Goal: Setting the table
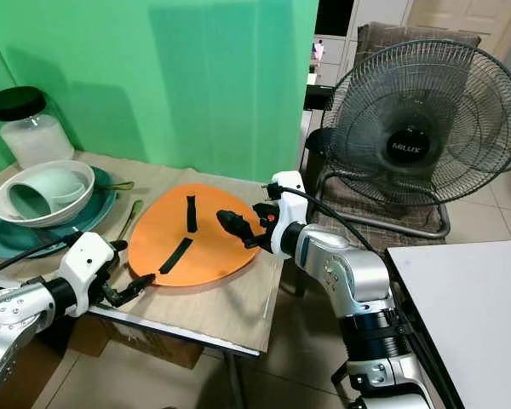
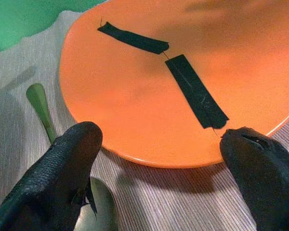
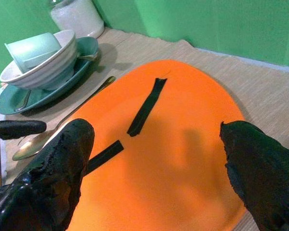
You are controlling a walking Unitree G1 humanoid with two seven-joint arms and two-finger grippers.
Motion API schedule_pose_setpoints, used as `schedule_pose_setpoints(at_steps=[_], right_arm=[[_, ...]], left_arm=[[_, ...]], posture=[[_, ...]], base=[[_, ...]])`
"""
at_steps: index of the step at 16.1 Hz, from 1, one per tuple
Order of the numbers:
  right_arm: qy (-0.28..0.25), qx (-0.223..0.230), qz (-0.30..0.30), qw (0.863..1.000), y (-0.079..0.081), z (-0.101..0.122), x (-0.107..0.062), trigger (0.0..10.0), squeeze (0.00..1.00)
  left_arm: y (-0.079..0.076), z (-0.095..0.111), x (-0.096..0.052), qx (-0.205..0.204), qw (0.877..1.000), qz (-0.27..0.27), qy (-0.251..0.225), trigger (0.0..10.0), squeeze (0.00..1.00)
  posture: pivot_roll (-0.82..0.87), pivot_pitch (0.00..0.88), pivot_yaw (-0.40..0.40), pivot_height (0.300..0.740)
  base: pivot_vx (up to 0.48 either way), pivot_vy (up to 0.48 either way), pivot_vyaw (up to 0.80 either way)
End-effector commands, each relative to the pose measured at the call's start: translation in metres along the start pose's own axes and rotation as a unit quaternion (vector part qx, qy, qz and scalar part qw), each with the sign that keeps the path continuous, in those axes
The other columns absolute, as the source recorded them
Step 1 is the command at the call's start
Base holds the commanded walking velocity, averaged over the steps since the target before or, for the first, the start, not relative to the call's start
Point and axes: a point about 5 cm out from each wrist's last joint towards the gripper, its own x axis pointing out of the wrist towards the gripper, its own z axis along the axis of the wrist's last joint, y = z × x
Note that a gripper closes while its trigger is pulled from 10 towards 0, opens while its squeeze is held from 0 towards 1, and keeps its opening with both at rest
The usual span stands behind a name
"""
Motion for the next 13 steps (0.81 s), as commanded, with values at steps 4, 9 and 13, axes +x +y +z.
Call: schedule_pose_setpoints(at_steps=[4, 9, 13], right_arm=[[-0.014, -0.006, 0.005, 1.000, -0.001, 0.009, 0.001, 10.0, 0.00], [-0.012, -0.012, 0.003, 1.000, -0.002, 0.008, 0.001, 10.0, 0.00], [-0.008, -0.012, -0.008, 1.000, -0.008, 0.004, -0.002, 10.0, 0.00]], left_arm=[[0.017, 0.035, 0.007, -0.045, 0.993, 0.027, -0.105, 10.0, 0.00], [0.017, 0.000, 0.024, -0.033, 0.999, 0.037, -0.009, 10.0, 0.00], [0.008, -0.009, 0.018, -0.043, 0.998, 0.035, -0.005, 10.0, 0.00]], posture=[[-0.08, 0.000, 0.014, 0.740], [-0.09, 0.000, 0.025, 0.740], [-0.09, 0.000, 0.018, 0.740]], base=[[0.000, 0.000, 0.00], [0.000, 0.000, 0.00], [0.000, 0.000, 0.00]])
